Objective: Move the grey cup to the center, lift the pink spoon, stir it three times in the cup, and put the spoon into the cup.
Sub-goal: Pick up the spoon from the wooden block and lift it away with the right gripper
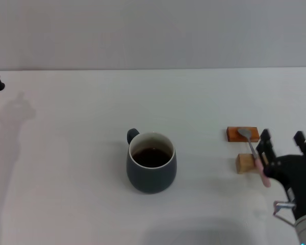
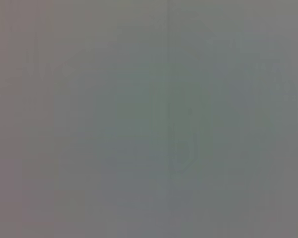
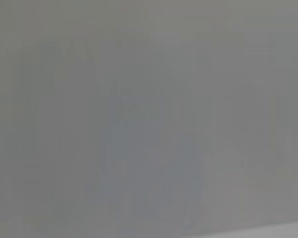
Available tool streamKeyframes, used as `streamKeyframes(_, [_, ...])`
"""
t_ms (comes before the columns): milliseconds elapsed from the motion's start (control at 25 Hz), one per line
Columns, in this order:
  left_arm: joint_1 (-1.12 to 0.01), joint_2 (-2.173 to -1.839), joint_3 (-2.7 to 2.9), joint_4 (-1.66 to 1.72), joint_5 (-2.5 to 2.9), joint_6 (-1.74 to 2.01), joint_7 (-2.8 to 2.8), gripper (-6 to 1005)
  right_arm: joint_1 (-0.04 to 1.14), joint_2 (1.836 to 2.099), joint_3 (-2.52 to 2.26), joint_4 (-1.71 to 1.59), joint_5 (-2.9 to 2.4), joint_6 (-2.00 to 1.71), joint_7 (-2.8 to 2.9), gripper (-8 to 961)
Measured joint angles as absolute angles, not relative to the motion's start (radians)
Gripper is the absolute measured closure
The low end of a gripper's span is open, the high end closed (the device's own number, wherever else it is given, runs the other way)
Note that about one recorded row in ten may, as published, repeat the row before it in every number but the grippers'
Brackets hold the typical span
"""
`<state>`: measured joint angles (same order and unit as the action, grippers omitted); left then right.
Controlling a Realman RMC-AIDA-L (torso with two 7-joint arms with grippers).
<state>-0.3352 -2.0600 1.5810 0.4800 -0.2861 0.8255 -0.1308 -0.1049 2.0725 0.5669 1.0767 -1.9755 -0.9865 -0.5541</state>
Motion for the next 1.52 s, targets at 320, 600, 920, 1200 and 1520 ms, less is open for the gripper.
streamKeyframes(320, [-0.336,-2.06,1.565,0.48,-0.284,0.831,-0.13,1001,-0.17,2.07,0.527,1.128,-1.974,-0.955,-0.641,257])
streamKeyframes(600, [-0.336,-2.06,1.564,0.48,-0.286,0.831,-0.124,1001,-0.21,2.068,0.499,1.157,-1.917,-0.948,-0.731,257])
streamKeyframes(920, [-0.346,-2.061,1.548,0.449,-0.291,0.845,-0.113,1001,-0.183,2.061,0.489,1.116,-1.868,-0.949,-0.737,257])
streamKeyframes(1200, [-0.345,-2.063,1.548,0.441,-0.291,0.857,-0.118,1001,-0.17,2.053,0.478,1.107,-1.846,-0.93,-0.732,259])
streamKeyframes(1520, [-0.34,-2.063,1.548,0.44,-0.292,0.865,-0.123,1001,-0.148,2.053,0.477,1.081,-1.844,-0.902,-0.716,257])
